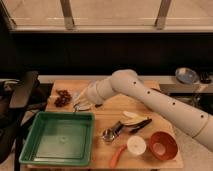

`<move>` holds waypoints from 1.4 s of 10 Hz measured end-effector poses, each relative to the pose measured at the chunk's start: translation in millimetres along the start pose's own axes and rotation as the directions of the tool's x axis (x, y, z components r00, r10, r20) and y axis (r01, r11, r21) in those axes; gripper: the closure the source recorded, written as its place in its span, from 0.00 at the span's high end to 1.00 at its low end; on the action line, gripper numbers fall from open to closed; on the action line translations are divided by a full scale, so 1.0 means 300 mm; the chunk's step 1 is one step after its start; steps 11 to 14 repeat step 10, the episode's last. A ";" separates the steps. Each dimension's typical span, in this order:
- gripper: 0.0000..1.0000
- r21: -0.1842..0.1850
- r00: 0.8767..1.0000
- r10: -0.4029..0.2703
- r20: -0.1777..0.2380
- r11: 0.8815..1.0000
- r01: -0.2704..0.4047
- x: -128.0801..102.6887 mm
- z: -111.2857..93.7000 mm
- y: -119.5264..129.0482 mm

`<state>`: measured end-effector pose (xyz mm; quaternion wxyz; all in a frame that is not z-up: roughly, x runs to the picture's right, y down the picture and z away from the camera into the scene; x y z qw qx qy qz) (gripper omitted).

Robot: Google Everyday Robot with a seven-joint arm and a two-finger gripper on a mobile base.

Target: Place fork in tray

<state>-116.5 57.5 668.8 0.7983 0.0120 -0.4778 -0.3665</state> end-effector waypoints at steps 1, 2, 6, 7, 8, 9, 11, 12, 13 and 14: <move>0.77 0.000 1.000 0.000 0.000 1.000 0.000 0.000 0.001 0.000; 0.80 0.000 1.000 0.001 0.000 1.000 -0.001 0.001 0.000 0.002; 0.80 0.065 0.993 0.022 0.118 0.997 -0.030 -0.039 0.080 0.011; 0.80 0.077 0.988 0.021 0.152 0.996 -0.033 -0.059 0.104 0.011; 0.80 0.081 0.988 0.021 0.155 0.996 -0.034 -0.060 0.104 0.011; 0.80 0.081 0.988 0.022 0.154 0.996 -0.035 -0.059 0.103 0.012; 0.80 0.080 0.988 0.020 0.156 0.996 -0.033 -0.062 0.107 0.009; 0.80 0.080 0.988 0.020 0.156 0.996 -0.033 -0.062 0.107 0.009; 0.80 0.080 0.988 0.020 0.156 0.996 -0.033 -0.062 0.107 0.009; 0.80 0.080 0.988 0.020 0.156 0.996 -0.033 -0.062 0.107 0.009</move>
